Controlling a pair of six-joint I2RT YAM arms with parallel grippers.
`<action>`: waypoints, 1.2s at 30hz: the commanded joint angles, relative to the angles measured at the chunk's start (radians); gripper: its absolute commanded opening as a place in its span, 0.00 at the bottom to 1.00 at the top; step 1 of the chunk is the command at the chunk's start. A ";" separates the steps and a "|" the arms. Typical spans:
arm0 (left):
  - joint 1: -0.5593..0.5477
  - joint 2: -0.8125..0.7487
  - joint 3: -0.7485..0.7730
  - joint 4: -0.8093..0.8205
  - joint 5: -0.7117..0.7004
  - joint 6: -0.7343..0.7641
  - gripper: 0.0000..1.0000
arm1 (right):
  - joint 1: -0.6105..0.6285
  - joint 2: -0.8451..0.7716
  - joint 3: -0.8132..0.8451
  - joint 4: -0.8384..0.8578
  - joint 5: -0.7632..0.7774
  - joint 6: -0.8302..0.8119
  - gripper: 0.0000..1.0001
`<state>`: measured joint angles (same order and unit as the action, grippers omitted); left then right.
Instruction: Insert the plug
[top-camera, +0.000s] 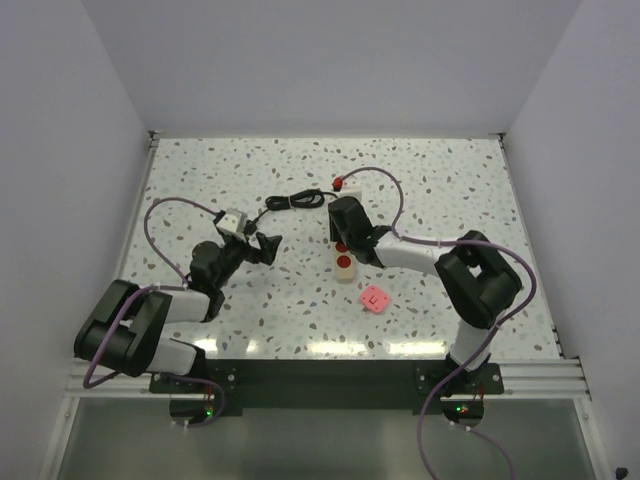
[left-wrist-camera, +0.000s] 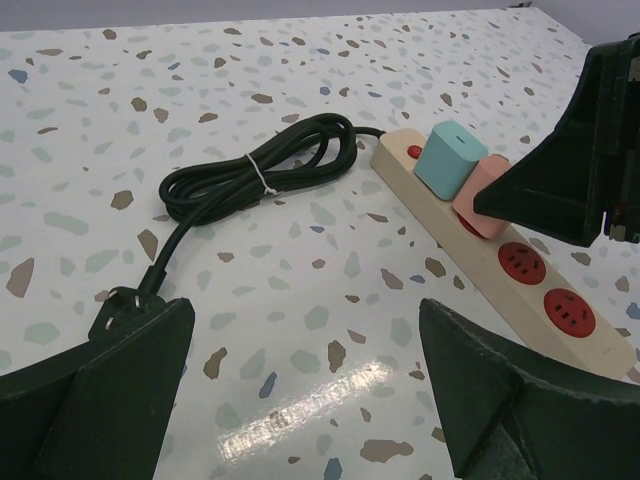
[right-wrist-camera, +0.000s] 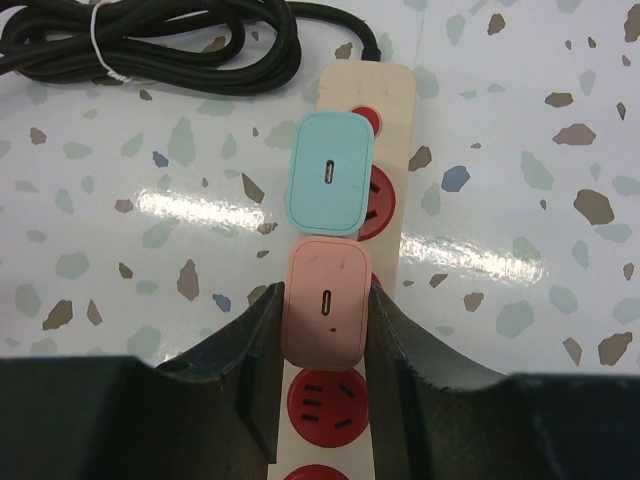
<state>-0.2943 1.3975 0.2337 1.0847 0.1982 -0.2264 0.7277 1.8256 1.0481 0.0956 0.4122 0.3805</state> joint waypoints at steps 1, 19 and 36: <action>0.011 -0.023 -0.008 0.070 0.009 -0.014 1.00 | 0.004 0.133 -0.123 -0.194 -0.055 0.038 0.00; 0.011 -0.035 -0.019 0.080 0.014 -0.014 1.00 | 0.053 0.198 -0.223 -0.209 -0.042 0.110 0.00; 0.012 -0.037 -0.023 0.089 0.018 -0.014 1.00 | 0.104 0.330 -0.240 -0.191 -0.067 0.173 0.00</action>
<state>-0.2935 1.3815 0.2157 1.0988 0.2062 -0.2264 0.8108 1.8858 0.9642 0.2996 0.6216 0.4450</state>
